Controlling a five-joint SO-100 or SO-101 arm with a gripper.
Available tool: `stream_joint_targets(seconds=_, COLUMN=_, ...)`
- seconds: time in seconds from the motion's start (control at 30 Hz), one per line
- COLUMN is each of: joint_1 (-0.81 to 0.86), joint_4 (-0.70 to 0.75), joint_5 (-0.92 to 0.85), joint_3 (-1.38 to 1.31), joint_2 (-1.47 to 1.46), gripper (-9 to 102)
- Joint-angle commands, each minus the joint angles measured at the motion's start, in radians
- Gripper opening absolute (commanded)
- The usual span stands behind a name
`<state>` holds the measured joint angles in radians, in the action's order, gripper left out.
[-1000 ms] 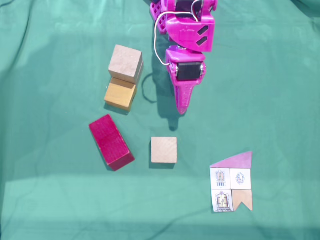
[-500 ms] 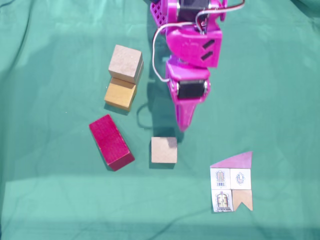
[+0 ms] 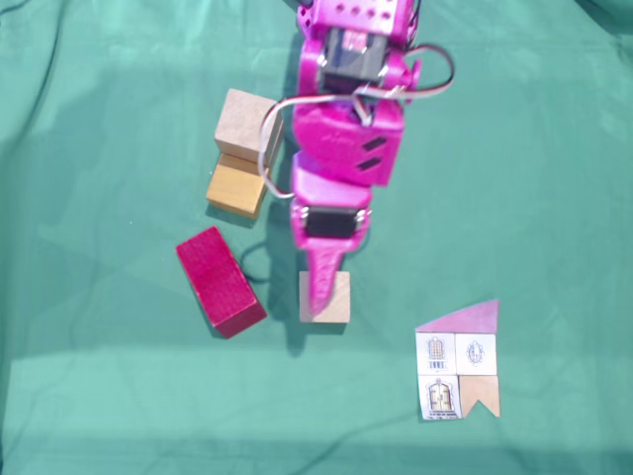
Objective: Grasp some building blocks and build the house on the picture.
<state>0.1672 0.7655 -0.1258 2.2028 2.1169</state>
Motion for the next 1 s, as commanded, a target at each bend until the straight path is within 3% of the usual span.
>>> stream_joint_targets(seconds=0.0, joint_1=0.032, joint_4=-0.012, joint_5=0.008, joint_3=-0.081, joint_2=-0.067, gripper=26)
stream_joint_targets(seconds=0.3, joint_1=0.035, joint_4=0.005, joint_5=0.011, joint_3=-0.183, joint_2=-0.144, gripper=36)
stream_joint_targets(seconds=0.6, joint_1=0.023, joint_4=0.025, joint_5=0.011, joint_3=-0.230, joint_2=-0.213, gripper=37)
stream_joint_targets(seconds=0.97, joint_1=0.025, joint_4=0.353, joint_5=0.011, joint_3=-0.451, joint_2=-0.364, gripper=37)
